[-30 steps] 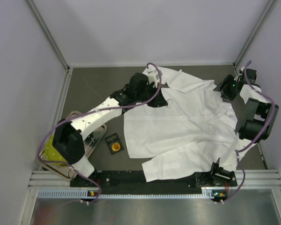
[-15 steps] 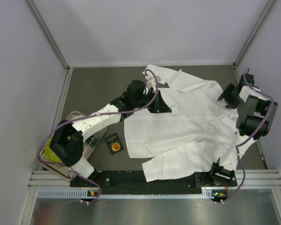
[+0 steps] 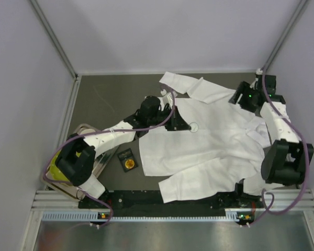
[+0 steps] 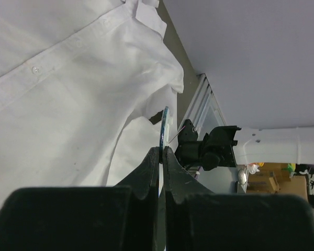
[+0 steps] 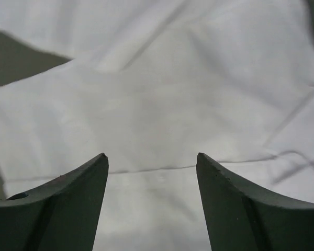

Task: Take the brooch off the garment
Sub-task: Adjust the clothes at the center of the board, then close the brooch.

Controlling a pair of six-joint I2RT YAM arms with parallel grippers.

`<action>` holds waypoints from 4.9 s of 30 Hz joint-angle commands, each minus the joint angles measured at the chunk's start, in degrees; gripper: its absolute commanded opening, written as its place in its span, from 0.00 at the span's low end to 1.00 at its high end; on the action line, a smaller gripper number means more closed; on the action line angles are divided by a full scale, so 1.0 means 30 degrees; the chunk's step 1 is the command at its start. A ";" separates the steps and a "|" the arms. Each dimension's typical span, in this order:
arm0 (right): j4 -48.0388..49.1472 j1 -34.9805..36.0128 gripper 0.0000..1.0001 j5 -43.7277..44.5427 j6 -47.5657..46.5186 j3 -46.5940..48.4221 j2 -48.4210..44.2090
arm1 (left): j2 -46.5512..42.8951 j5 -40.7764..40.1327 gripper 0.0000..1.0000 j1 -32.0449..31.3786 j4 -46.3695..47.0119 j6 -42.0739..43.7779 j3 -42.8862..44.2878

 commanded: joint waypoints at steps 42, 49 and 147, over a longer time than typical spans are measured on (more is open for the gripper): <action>2.0786 0.7983 0.44 -1.5750 1.1960 -1.1931 -1.1475 | -0.1959 0.3403 0.00 0.1351 1.6530 -0.7724 -0.4144; 2.2017 0.8393 0.40 -1.5428 1.2664 -1.1989 -1.1211 | -0.2631 0.2964 0.00 0.1147 1.4015 -0.5881 -0.3706; 2.0728 1.1704 0.15 -0.9743 1.1257 -1.2429 -0.9777 | -0.5973 -0.0935 0.00 0.0384 0.3641 0.1853 -0.1859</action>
